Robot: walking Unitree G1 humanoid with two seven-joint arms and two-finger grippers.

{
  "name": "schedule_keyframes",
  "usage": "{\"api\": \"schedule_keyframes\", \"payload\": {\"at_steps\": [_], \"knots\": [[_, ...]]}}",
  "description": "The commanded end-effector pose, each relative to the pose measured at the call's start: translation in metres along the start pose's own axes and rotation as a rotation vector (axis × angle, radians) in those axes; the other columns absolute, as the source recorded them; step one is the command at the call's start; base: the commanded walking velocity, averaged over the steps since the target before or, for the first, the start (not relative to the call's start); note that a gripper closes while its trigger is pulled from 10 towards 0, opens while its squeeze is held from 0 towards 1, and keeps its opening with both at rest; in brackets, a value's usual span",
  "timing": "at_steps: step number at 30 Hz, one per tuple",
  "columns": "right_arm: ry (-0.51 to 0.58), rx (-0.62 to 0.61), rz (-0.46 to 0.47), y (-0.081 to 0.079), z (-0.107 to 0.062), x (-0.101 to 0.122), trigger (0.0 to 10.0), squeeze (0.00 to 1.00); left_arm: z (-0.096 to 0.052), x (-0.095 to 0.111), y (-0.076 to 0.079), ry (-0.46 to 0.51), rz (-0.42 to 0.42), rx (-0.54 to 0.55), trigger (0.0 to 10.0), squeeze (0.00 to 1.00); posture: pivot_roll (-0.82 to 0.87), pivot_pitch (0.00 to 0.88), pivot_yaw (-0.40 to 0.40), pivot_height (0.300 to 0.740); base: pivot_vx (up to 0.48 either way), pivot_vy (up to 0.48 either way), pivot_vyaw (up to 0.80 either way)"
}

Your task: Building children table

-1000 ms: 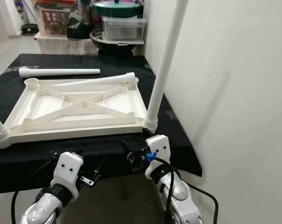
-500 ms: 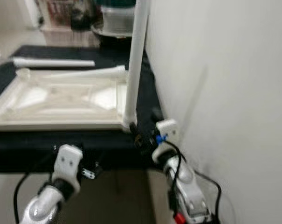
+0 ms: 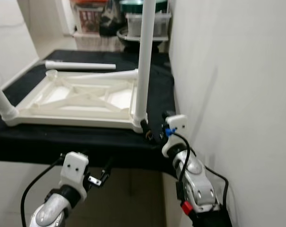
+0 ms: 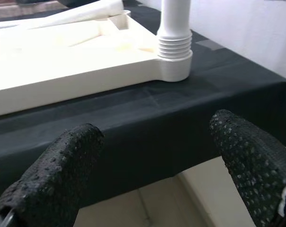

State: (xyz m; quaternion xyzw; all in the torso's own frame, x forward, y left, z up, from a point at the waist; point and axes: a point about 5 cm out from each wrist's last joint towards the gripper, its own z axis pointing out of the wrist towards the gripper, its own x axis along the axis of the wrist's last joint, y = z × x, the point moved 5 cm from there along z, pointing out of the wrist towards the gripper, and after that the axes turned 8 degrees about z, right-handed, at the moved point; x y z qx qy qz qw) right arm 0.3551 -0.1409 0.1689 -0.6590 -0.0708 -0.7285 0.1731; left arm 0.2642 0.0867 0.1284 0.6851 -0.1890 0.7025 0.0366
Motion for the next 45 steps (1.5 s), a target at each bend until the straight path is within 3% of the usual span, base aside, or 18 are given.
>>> {"api": "schedule_keyframes", "payload": {"at_steps": [1, 6, 10, 16, 21, 30, 31, 33, 34, 39, 40, 42, 45], "knots": [[-0.02, 0.018, -0.001, -0.003, 0.0, -0.007, 10.0, 0.0, -0.001, -0.003, -0.002, -0.018, 0.005, 0.003, 10.0, 0.0, 0.07, 0.101, -0.056, 0.74, 0.0, 0.48, 0.0], [-0.031, -0.046, 0.031, 0.005, 0.001, -0.008, 10.0, 0.0, -0.001, -0.003, -0.001, -0.019, 0.001, 0.001, 10.0, 0.0, 0.07, 0.103, -0.056, 0.74, 0.0, 0.192, 0.0], [-0.002, -0.154, 0.016, 0.024, 0.004, -0.001, 10.0, 0.0, 0.0, -0.002, 0.0, -0.018, 0.007, -0.003, 10.0, 0.0, 0.07, 0.105, -0.059, 0.74, 0.0, 0.0, 0.0], [-0.071, -0.155, -0.017, 0.036, 0.004, -0.007, 10.0, 0.0, -0.001, -0.001, 0.001, -0.018, 0.013, -0.006, 10.0, 0.0, 0.07, 0.108, -0.059, 0.74, 0.0, 0.0, 0.0], [-0.062, -0.165, -0.021, 0.042, 0.003, -0.006, 10.0, 0.0, -0.002, -0.001, 0.001, -0.018, 0.013, -0.005, 10.0, 0.0, 0.07, 0.113, -0.058, 0.74, 0.0, 0.0, 0.0], [-0.018, -0.088, 0.087, 0.052, 0.012, 0.005, 10.0, 0.0, -0.003, 0.001, 0.003, -0.014, 0.02, -0.022, 10.0, 0.0, 0.08, 0.116, -0.051, 0.74, 0.0, 0.0, 0.0], [-0.019, -0.084, 0.089, 0.053, 0.012, 0.006, 10.0, 0.06, -0.004, 0.001, 0.003, -0.014, 0.021, -0.022, 10.0, 0.0, 0.08, 0.116, -0.051, 0.74, 0.0, 0.0, 0.0], [-0.024, -0.083, 0.086, 0.055, 0.012, 0.006, 10.0, 0.06, -0.004, 0.001, 0.003, -0.013, 0.022, -0.021, 10.0, 0.0, 0.08, 0.116, -0.051, 0.74, 0.0, 0.0, 0.0], [-0.007, -0.093, 0.063, 0.062, 0.015, 0.012, 10.0, 1.0, -0.005, 0.0, 0.003, -0.017, 0.02, -0.024, 10.0, 0.0, 0.09, 0.115, -0.048, 0.74, 0.0, 0.0, 0.0], [0.015, -0.104, 0.037, 0.071, 0.018, 0.021, 10.0, 1.0, -0.006, 0.0, 0.004, -0.021, 0.017, -0.028, 10.0, 0.0, 0.09, 0.115, -0.048, 0.74, 0.0, 0.0, 0.0], [0.023, -0.116, 0.038, 0.079, 0.019, 0.027, 10.0, 0.0, -0.007, -0.001, 0.004, -0.022, 0.018, -0.028, 10.0, 0.0, 0.09, 0.113, -0.05, 0.74, 0.0, 0.0, 0.0], [0.038, -0.118, 0.043, 0.092, 0.019, 0.035, 10.0, 0.0, -0.008, -0.001, 0.005, -0.027, 0.02, -0.03, 10.0, 0.0, 0.09, 0.113, -0.047, 0.74, 0.0, 0.0, 0.0], [0.042, -0.128, 0.04, 0.095, 0.019, 0.036, 10.0, 0.0, -0.009, -0.001, 0.005, -0.028, 0.02, -0.034, 10.0, 0.0, 0.09, 0.111, -0.046, 0.74, 0.0, 0.0, 0.0]]}}
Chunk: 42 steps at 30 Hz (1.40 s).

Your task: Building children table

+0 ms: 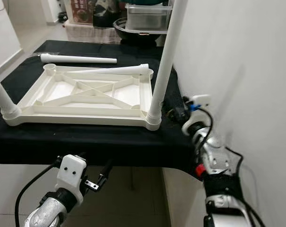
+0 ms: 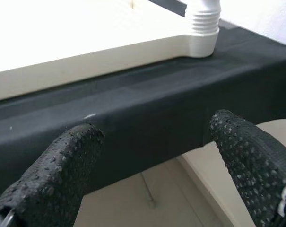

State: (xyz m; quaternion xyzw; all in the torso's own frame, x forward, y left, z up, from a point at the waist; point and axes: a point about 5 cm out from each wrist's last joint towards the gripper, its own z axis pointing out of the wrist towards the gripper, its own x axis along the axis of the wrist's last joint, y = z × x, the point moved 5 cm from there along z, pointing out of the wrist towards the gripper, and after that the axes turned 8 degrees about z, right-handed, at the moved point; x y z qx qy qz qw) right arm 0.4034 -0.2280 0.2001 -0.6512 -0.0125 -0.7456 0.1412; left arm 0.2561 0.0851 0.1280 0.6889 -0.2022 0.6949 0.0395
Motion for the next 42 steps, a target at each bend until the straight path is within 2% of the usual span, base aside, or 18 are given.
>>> {"api": "schedule_keyframes", "payload": {"at_steps": [1, 7, 11, 18, 20, 30, 42], "knots": [[0.0, -0.006, 0.016, 0.003, -0.001, -0.003, 10.0, 0.0, -0.001, -0.002, 0.001, -0.012, 0.011, -0.012, 10.0, 0.0, 0.09, 0.108, -0.046, 0.74, 0.0, 0.0, 0.0], [0.038, 0.066, 0.073, -0.006, 0.005, 0.006, 10.0, 0.0, -0.001, -0.001, 0.002, -0.006, 0.018, -0.018, 10.0, 0.0, 0.09, 0.107, -0.046, 0.74, 0.0, 0.0, 0.0], [0.037, 0.136, 0.087, -0.013, 0.012, 0.011, 10.0, 0.0, -0.001, 0.0, 0.002, -0.004, 0.019, -0.017, 10.0, 0.0, 0.09, 0.111, -0.049, 0.74, 0.0, 0.0, 0.0], [0.029, 0.187, 0.097, -0.02, 0.015, 0.011, 10.0, 0.0, 0.0, 0.0, 0.002, -0.004, 0.02, -0.016, 10.0, 0.0, 0.09, 0.118, -0.051, 0.74, 0.0, 0.0, 0.0], [0.022, 0.196, 0.075, -0.022, 0.017, 0.011, 10.0, 0.0, 0.0, 0.0, 0.002, -0.004, 0.021, -0.016, 10.0, 0.0, 0.09, 0.119, -0.05, 0.74, 0.0, 0.0, 0.0], [0.038, 0.208, 0.084, -0.024, 0.021, 0.013, 10.0, 0.0, 0.0, 0.001, 0.001, -0.003, 0.024, -0.014, 10.0, 0.0, 0.09, 0.121, -0.052, 0.74, 0.0, 0.0, 0.0], [0.041, 0.265, 0.099, -0.04, 0.032, 0.014, 10.0, 0.0, 0.001, 0.001, 0.002, -0.002, 0.018, -0.014, 10.0, 0.0, 0.09, 0.121, -0.055, 0.74, 0.0, 0.0, 0.0]]}}
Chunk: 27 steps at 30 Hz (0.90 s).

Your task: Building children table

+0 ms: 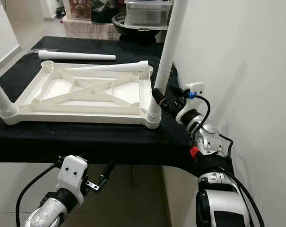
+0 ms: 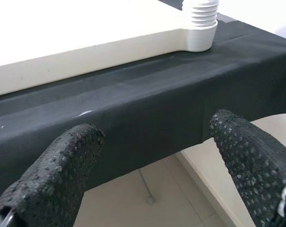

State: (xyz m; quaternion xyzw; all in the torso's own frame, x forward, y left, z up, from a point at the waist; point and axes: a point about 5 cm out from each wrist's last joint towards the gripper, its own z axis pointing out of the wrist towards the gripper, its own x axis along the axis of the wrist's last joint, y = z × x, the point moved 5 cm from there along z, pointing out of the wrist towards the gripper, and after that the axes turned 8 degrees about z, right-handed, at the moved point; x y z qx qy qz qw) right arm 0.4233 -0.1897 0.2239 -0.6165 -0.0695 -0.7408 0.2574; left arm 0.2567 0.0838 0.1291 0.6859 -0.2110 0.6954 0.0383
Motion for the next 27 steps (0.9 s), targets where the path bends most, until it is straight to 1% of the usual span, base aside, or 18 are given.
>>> {"api": "schedule_keyframes", "payload": {"at_steps": [1, 16, 27], "knots": [[0.008, 0.022, -0.002, -0.005, 0.004, 0.001, 10.0, 0.0, 0.0, 0.0, 0.001, -0.006, 0.003, -0.002, 10.0, 0.0, 0.09, 0.122, -0.055, 0.74, 0.0, 0.0, 0.0], [0.001, 0.074, 0.011, -0.02, 0.021, 0.002, 10.0, 0.0, 0.0, 0.0, 0.002, -0.006, 0.004, -0.002, 10.0, 0.0, 0.09, 0.124, -0.063, 0.74, 0.0, 0.0, 0.0], [-0.001, 0.08, 0.011, -0.024, 0.029, 0.004, 10.0, 0.0, 0.0, 0.0, 0.002, -0.005, 0.004, -0.001, 10.0, 0.0, 0.09, 0.126, -0.066, 0.74, 0.0, 0.0, 0.0]]}}
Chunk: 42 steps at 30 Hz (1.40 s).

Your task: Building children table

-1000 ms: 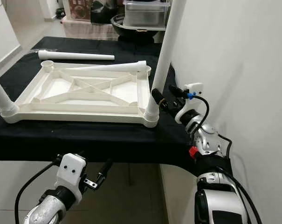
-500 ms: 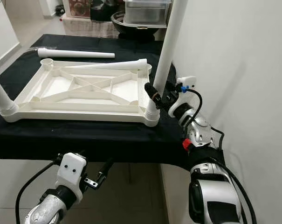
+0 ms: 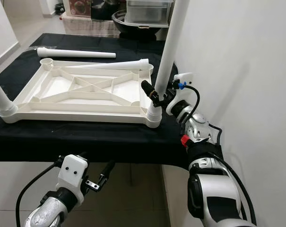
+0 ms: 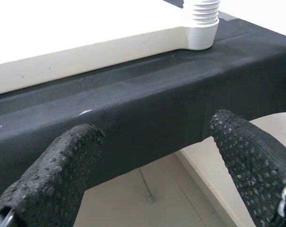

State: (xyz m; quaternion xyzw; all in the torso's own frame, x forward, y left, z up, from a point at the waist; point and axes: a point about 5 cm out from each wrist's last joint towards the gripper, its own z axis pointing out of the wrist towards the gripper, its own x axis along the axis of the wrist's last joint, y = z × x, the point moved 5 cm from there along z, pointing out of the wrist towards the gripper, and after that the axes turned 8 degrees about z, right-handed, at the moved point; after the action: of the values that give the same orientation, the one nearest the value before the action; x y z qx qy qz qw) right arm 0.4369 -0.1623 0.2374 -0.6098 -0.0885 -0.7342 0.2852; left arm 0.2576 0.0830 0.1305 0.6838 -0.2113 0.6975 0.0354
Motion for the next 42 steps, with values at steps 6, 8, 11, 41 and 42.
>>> {"api": "schedule_keyframes", "payload": {"at_steps": [6, 8, 11, 41, 42], "knots": [[0.002, -0.002, -0.014, -0.004, 0.008, 0.001, 10.0, 0.0, -0.001, -0.001, 0.002, -0.008, 0.0, -0.004, 10.0, 0.0, 0.09, 0.128, -0.069, 0.74, 0.0, 0.0, 0.0], [0.003, -0.008, -0.015, -0.004, 0.009, 0.002, 10.0, 0.0, -0.001, 0.0, 0.002, -0.007, 0.0, -0.003, 10.0, 0.0, 0.09, 0.128, -0.069, 0.74, 0.0, 0.0, 0.0], [0.005, -0.019, -0.018, -0.003, 0.01, 0.003, 10.0, 0.0, -0.001, 0.0, 0.002, -0.007, 0.0, -0.003, 10.0, 0.0, 0.09, 0.128, -0.07, 0.74, 0.0, 0.0, 0.0], [-0.05, -0.112, -0.099, -0.003, 0.014, -0.016, 0.0, 0.0, 0.001, 0.002, -0.001, 0.003, 0.003, 0.01, 10.0, 0.0, 0.09, 0.11, -0.069, 0.74, 0.0, 0.0, 0.0], [-0.063, -0.15, -0.134, -0.002, 0.016, -0.018, 0.0, 0.0, 0.002, 0.002, -0.003, 0.006, 0.005, 0.014, 10.0, 0.0, 0.09, 0.108, -0.069, 0.74, 0.0, 0.0, 0.0]]}}
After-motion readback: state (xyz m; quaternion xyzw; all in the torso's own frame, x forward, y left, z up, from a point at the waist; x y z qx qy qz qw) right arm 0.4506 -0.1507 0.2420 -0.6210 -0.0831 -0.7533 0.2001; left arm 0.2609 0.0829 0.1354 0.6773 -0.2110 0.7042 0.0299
